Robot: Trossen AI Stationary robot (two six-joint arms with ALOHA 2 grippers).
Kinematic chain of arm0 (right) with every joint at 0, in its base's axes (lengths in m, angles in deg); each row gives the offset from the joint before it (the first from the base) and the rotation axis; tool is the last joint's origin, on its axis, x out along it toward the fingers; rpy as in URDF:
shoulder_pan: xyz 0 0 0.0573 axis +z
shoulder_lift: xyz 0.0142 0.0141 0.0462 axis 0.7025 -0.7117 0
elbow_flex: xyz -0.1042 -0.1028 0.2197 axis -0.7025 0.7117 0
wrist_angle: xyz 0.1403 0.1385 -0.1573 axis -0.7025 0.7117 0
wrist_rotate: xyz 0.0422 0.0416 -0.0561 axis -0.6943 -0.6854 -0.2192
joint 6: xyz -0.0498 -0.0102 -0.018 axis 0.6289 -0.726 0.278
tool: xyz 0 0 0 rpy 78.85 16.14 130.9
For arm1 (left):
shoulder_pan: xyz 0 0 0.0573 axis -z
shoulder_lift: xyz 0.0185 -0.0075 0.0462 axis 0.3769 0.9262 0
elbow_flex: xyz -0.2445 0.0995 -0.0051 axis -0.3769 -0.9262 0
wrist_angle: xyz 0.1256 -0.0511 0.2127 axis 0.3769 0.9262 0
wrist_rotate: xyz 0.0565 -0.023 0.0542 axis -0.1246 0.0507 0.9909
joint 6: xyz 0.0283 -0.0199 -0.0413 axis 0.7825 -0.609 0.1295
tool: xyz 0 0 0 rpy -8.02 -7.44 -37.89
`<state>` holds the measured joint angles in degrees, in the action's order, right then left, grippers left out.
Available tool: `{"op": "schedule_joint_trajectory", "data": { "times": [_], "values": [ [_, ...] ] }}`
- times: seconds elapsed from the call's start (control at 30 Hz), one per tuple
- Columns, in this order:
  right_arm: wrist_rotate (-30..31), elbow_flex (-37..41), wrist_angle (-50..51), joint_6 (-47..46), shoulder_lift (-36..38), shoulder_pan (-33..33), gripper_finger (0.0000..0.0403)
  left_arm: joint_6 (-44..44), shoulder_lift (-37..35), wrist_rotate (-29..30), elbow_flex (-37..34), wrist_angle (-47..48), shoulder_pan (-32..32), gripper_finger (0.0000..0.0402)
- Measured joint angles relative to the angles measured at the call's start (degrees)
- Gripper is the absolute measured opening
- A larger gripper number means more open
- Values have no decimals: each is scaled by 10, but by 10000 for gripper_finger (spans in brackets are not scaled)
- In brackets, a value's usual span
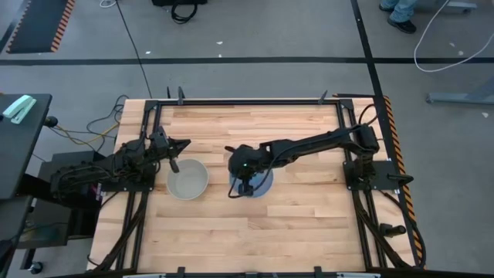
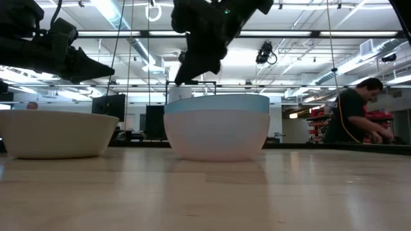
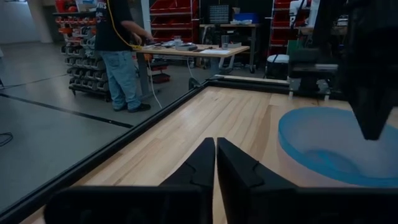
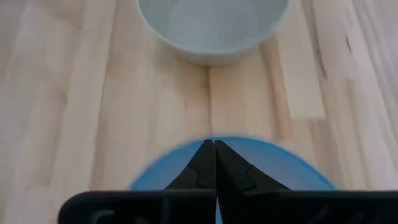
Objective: Nest bowls inside each other
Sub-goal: Stack the gray bowl on the blue bowl
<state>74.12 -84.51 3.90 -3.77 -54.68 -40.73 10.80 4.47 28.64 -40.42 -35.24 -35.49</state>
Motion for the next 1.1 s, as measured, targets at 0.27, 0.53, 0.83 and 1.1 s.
{"op": "schedule_joint_trajectory", "data": {
  "times": [0.27,0.53,0.83,1.1],
  "values": [
    [62,27,101,-40,2,-5,0,-2,2,0,0,3,0,24],
    [64,45,97,-37,3,-28,2,-42,5,-1,1,11,0,22],
    [91,45,99,-34,33,-55,4,-131,41,52,14,50,0,14],
    [124,45,109,-36,83,-61,5,-224,140,82,107,254,0,26]
  ]
}}
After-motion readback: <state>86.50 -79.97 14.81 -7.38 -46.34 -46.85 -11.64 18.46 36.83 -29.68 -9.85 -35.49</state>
